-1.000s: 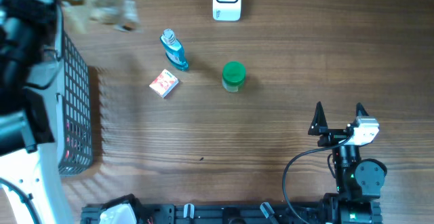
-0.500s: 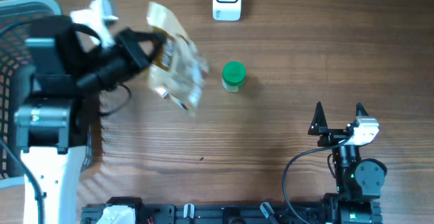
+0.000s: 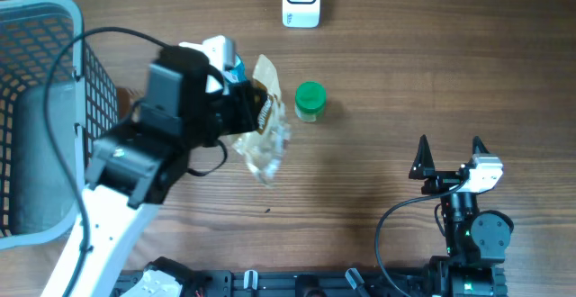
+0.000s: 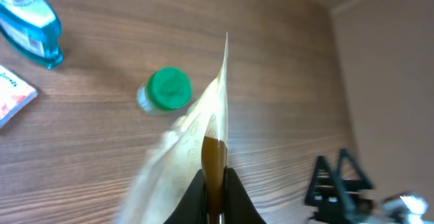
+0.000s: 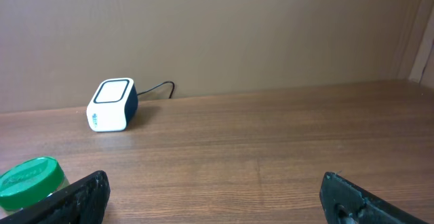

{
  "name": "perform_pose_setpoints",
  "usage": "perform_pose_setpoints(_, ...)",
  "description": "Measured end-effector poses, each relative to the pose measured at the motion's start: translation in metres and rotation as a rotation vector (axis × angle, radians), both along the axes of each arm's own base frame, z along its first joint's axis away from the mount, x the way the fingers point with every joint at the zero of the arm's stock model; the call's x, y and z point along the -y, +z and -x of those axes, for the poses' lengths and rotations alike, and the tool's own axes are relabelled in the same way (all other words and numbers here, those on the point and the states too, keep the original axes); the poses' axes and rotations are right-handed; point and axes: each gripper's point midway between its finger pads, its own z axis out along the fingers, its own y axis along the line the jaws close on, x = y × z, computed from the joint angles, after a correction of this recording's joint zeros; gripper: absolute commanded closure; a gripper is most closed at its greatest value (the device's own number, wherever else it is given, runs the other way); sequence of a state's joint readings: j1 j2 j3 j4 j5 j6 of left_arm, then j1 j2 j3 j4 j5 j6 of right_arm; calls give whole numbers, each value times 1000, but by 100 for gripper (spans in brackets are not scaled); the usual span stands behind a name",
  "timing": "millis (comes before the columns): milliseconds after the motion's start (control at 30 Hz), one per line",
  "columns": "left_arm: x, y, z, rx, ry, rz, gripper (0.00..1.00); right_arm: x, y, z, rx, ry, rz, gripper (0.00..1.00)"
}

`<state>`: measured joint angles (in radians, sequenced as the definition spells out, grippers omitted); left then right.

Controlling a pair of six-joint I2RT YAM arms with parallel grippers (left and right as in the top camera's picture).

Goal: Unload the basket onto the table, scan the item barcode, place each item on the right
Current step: 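Lift the snack bag out of the basket and carry it to the table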

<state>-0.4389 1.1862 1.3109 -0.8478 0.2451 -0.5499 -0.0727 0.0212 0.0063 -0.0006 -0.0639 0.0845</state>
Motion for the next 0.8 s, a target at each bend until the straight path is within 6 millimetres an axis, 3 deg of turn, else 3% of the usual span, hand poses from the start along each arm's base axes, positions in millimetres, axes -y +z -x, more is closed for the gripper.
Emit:
perform_pose_setpoints(267,3,-86,-13,-74,26,-101,96,0,0,0,0,0,0,0)
perform_pose_setpoints(633,4,-153,-21,-173,35,-167,96,0,0,0,0,0,0,0)
perform_pose_setpoints(800,4,-173,-22,-226,33,-196,96,0,0,0,0,0,0,0)
